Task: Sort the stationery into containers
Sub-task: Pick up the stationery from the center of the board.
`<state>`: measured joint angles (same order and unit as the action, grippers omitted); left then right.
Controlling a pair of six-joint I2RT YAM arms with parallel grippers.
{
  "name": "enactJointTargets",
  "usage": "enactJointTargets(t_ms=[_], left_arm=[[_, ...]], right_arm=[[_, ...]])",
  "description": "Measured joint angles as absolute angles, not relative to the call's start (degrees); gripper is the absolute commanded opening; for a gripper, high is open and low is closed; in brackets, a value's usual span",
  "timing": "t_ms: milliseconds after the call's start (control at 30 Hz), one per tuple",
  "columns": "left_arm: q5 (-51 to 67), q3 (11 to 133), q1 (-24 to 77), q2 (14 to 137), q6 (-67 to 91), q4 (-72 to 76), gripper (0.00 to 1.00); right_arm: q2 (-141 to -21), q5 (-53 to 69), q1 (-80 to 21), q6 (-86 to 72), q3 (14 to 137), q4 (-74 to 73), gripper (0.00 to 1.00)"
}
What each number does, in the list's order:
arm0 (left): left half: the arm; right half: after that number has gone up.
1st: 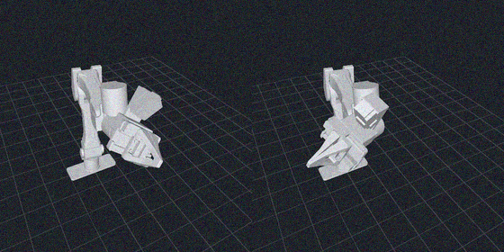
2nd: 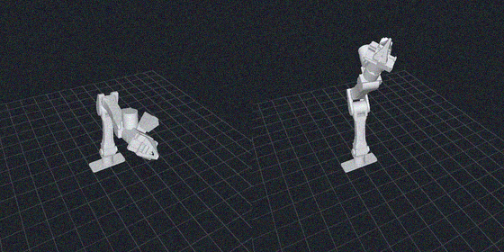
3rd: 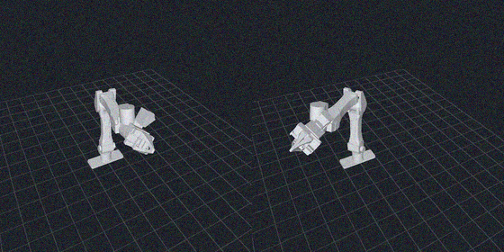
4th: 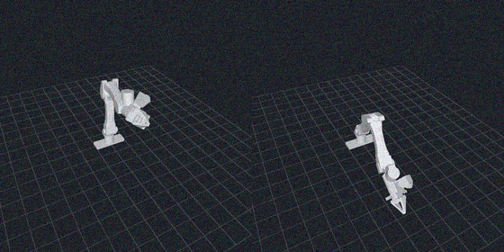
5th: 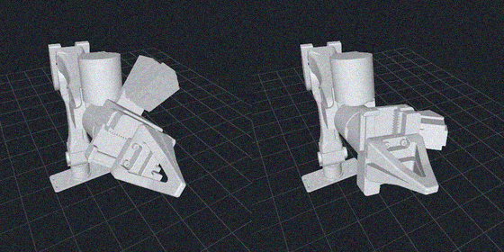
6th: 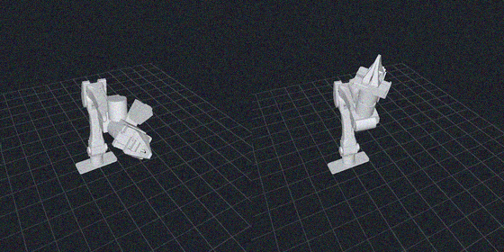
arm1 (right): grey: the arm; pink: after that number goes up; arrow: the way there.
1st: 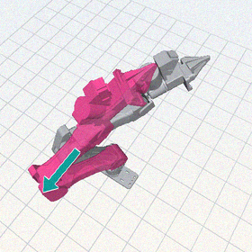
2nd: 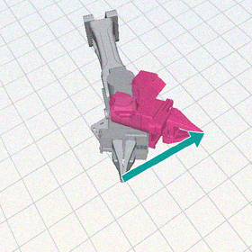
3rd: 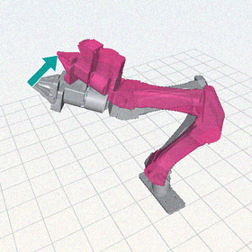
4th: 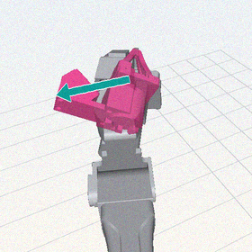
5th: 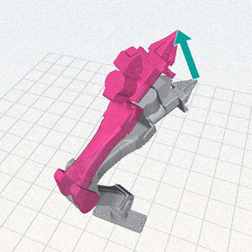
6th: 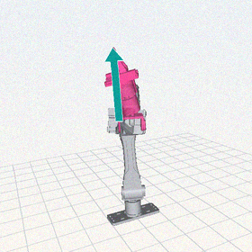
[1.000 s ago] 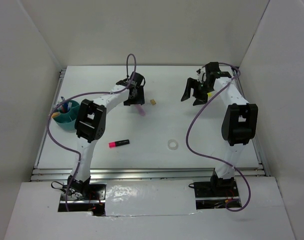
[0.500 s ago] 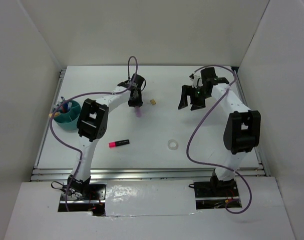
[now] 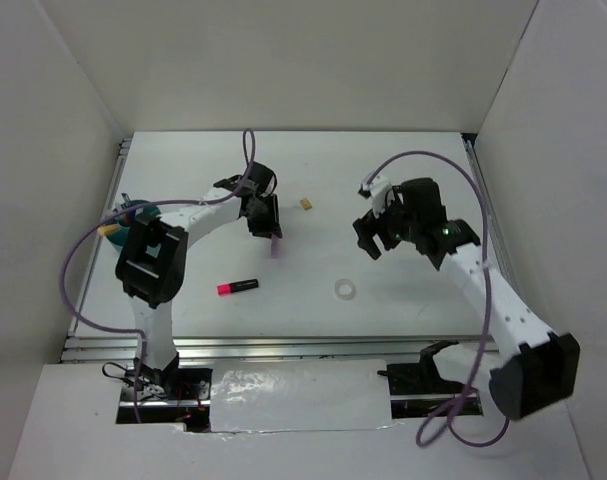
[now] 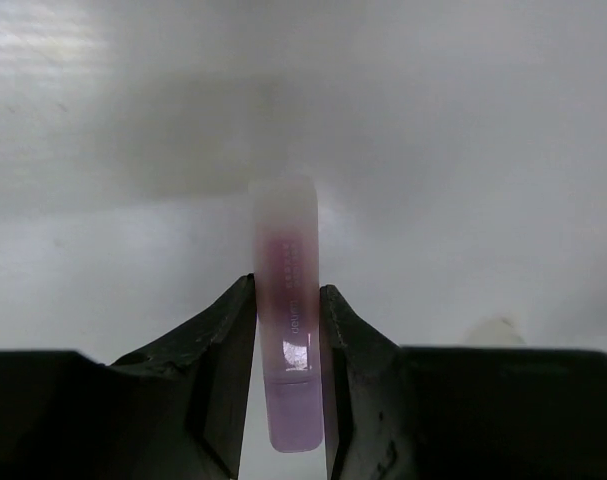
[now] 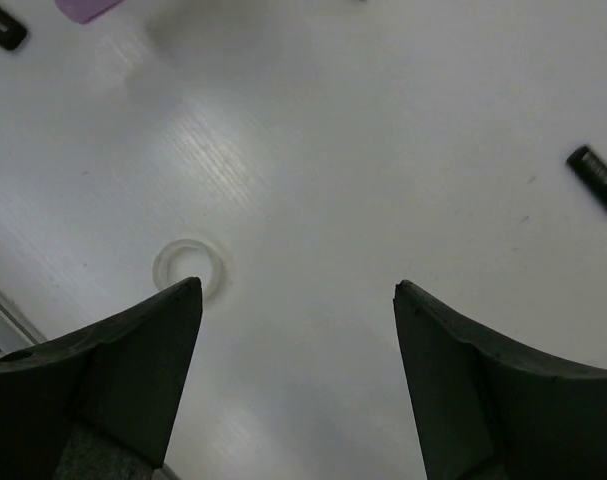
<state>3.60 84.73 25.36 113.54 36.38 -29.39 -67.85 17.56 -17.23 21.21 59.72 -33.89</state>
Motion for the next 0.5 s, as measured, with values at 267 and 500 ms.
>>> enactJointTargets(t_ms=[267, 500], left_arm=[[16.4, 76.6, 27.0, 99.7, 43.1, -24.4, 0.00], [22.9, 73.1, 27.1, 98.9, 48.5, -22.6, 0.00]], right_arm=[[-49.0, 12.3, -33.1, 40.2, 46.1, -20.8, 0.65], [-49.3, 7.2, -51.6, 55.7, 38.9, -11.8, 0.64]])
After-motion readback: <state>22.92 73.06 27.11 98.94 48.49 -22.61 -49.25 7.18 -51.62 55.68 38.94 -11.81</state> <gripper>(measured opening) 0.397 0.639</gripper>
